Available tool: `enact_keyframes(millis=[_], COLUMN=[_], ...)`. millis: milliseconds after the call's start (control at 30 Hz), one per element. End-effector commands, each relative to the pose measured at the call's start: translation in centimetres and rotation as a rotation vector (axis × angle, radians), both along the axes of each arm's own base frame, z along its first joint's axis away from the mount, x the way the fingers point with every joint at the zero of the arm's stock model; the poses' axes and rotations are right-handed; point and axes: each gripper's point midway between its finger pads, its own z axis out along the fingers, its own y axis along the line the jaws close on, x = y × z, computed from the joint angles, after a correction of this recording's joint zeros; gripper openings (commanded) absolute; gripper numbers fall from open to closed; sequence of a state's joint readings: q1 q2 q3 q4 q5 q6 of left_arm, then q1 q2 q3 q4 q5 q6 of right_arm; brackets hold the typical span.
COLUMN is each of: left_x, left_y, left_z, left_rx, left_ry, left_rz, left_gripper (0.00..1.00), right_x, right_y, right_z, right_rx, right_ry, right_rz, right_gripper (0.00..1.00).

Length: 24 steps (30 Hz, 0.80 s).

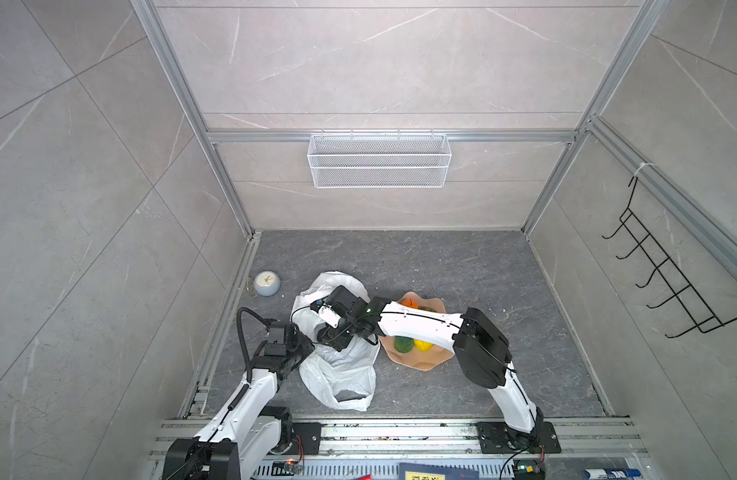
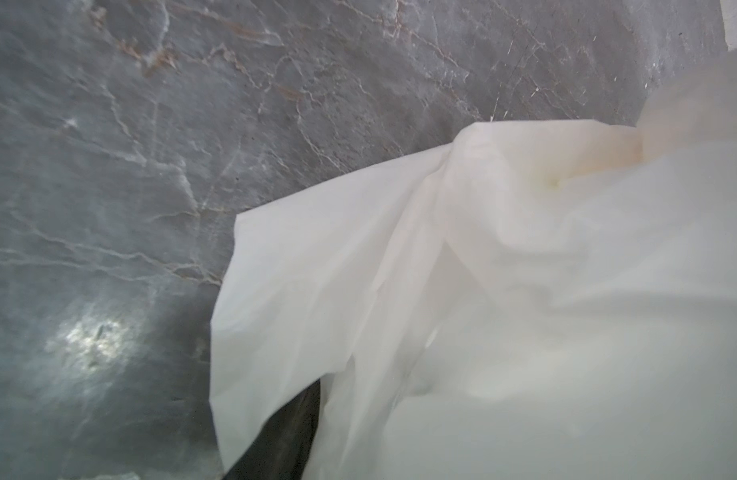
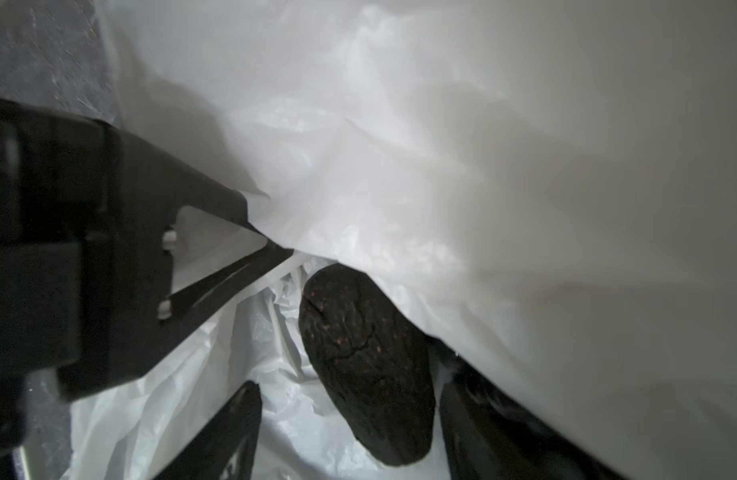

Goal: Take the fake fruits out of the plastic bag
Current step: 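Grasp the dark avocado inside the bag with the right gripper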

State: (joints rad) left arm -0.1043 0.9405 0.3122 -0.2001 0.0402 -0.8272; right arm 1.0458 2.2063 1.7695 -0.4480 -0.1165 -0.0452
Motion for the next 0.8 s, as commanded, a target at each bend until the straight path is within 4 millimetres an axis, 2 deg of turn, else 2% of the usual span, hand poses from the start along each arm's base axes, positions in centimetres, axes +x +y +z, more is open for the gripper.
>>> enact_keyframes(millis=[0,100,200,433,600,767], left_x=[0.3,0.3,0.3,0.3,0.2,0.3], left_y=[-0.2,-0.2,-0.2,-0.2,-0.2,-0.2], left_z=[0.4,0.4,0.4,0.4,0.5,0.5], left_rx=[-0.019,-0.022,-0.022,-0.024,-0.025,-0.026], left_ry=[-0.025,-0.025,-0.027,-0.029,-0.036,-0.038], left_rz=[-0.003,-0.004,-0.003,-0.005,-0.005,-0.008], left_gripper=[0.42,0.42,0.42,0.42,0.42,0.42], right_x=[0.6,0.8,0.6,-1.1,-0.3,0.1], right_y=[0.0,-0.1,0.0,0.6,0.4,0.6], right_z=[-0.6,-1.2,-1.8,-2.9,-4.2,-4.6], right_rx=[-0.054,-0.070,-0.076,-0.089,-0.144,-0.150], right_ry=[-0.044,-0.052,-0.040,0.000,-0.023,-0.024], right_rz=[0.023,0.025,0.034,0.086,0.055,0.038], right_gripper=[0.74,0.78,0.78,0.66,0.64,0.66])
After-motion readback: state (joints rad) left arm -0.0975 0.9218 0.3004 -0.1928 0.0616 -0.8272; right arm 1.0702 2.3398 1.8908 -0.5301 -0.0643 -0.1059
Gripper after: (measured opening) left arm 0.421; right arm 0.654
